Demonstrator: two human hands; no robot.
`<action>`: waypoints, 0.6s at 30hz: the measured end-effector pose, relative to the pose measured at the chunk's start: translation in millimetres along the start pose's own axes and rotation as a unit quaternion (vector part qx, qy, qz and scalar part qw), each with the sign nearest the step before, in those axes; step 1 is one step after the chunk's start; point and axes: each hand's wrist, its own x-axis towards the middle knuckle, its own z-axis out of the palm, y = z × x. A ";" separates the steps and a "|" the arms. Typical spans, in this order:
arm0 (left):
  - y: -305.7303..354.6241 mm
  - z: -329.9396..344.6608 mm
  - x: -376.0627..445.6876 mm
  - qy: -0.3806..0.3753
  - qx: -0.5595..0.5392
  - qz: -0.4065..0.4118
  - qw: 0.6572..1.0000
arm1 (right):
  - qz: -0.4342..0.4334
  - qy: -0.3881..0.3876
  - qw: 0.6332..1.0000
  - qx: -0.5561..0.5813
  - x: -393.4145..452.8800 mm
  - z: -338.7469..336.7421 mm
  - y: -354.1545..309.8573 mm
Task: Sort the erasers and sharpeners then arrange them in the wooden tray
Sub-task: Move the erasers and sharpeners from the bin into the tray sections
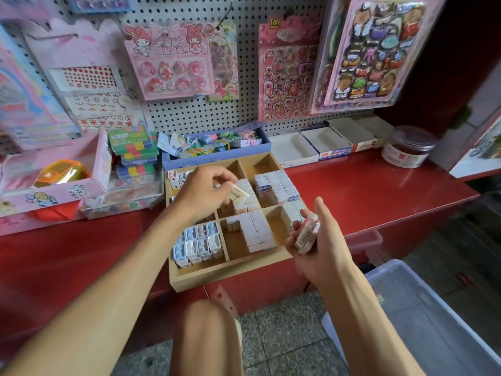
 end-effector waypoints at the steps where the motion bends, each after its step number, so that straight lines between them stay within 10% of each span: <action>1: -6.2 -2.8 4.0 0.001 0.010 -0.009 1.000 | 0.004 -0.011 1.000 0.004 0.4 0.7 0.1; 18: -32.9 19.0 35.0 -0.077 0.288 0.060 0.953 | -0.023 -0.102 0.993 -0.057 18.3 -0.8 3.7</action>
